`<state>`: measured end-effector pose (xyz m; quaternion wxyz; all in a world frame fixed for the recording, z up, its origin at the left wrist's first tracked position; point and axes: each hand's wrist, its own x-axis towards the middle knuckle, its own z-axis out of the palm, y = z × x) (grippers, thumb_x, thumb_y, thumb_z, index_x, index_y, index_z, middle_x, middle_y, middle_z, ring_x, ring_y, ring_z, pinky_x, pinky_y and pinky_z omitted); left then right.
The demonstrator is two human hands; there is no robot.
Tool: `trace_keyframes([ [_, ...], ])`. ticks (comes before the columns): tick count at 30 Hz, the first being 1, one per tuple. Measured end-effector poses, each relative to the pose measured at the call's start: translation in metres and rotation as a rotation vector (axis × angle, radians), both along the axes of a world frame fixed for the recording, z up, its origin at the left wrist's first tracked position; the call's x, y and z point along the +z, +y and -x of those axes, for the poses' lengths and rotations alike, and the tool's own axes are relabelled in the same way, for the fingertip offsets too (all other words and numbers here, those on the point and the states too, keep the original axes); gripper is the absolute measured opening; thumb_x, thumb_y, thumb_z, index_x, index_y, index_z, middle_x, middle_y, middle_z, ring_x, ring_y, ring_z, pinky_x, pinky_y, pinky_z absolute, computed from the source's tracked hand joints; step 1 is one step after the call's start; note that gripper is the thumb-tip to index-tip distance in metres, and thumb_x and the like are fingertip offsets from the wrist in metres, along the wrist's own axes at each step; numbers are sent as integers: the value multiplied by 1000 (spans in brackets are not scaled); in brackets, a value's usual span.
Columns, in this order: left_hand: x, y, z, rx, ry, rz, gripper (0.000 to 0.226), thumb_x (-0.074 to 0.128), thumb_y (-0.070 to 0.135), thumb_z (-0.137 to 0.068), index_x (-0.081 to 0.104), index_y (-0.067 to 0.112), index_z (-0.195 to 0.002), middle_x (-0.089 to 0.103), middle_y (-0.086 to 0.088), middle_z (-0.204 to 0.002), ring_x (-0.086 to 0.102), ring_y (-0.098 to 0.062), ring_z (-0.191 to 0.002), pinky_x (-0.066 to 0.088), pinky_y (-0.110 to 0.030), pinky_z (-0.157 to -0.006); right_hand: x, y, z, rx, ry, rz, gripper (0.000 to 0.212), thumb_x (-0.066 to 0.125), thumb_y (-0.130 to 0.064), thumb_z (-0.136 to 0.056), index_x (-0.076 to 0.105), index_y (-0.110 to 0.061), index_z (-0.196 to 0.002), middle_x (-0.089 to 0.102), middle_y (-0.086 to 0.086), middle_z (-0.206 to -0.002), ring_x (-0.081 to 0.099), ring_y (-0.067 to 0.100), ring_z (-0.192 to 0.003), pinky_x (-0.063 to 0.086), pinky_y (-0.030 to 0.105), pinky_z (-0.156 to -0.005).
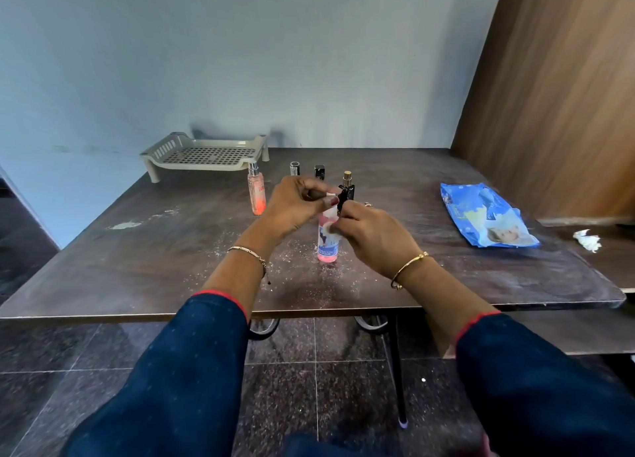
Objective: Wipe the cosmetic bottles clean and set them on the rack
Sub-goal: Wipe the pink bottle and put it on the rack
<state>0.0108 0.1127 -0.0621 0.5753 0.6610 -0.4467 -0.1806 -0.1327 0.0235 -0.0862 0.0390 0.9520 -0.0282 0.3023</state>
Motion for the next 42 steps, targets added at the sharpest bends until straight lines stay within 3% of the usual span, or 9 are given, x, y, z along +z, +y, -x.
trace_keyframes([
  [4,-2,4,-4,-33,18,-3,22,70,2,-80,71,8,-101,72,-11,-92,67,-10,-80,57,-21,-71,-20,10,1,-27,-125,-86,20,71,5,-74,69,-5,-92,61,12,-87,56,28,-61,45,30,-50],
  [12,-3,6,-8,-41,-6,-13,22,67,3,-82,71,12,-102,72,-11,-100,66,-6,-81,56,-20,-74,-31,7,-8,-11,275,-143,17,61,-9,-88,71,-6,-102,64,7,-109,64,30,-88,53,39,-77],
  [17,-8,9,-15,-52,49,32,18,68,3,-82,72,12,-97,71,-18,-99,67,-27,-93,54,-46,-90,4,7,-13,-12,-65,-113,9,73,3,-73,67,-3,-77,61,11,-79,58,27,-60,36,21,-54],
  [21,-10,10,-16,-82,46,32,19,66,3,-83,72,14,-97,72,-16,-99,66,-33,-100,54,-47,-90,1,11,-16,-7,-206,-86,9,58,-8,-81,64,-4,-75,58,10,-78,51,21,-59,32,21,-54],
  [26,-10,12,-18,-85,27,36,22,63,3,-86,68,6,-106,70,-16,-103,65,-24,-96,52,-40,-92,-24,14,-8,38,44,-117,9,71,0,-77,70,-5,-85,64,10,-87,61,27,-68,50,32,-57],
  [33,-12,14,-17,-98,14,48,18,61,5,-88,69,12,-102,72,-1,-100,65,-13,-97,53,-28,-90,-13,4,-12,39,332,-212,16,63,0,-81,73,-9,-91,65,5,-102,63,25,-85,50,31,-74],
  [35,-11,15,-17,-64,43,52,17,66,6,-84,70,14,-99,72,2,-98,66,-13,-94,54,-29,-88,-5,-2,-13,25,229,-242,17,65,3,-79,73,-10,-88,65,3,-95,61,22,-80,48,26,-65],
  [39,-12,18,-14,-38,88,110,18,70,1,-77,69,5,-95,71,1,-93,68,-9,-85,56,-26,-82,4,-1,-14,-21,-26,-208,14,68,2,-77,68,-9,-86,59,6,-87,53,17,-70,22,6,-55],
  [42,-12,20,-17,-32,81,106,20,68,-1,-78,71,12,-94,72,-3,-91,67,-14,-87,55,-31,-85,-10,8,-17,12,-51,-180,14,69,2,-76,68,-9,-84,63,6,-92,60,19,-72,36,11,-60],
])
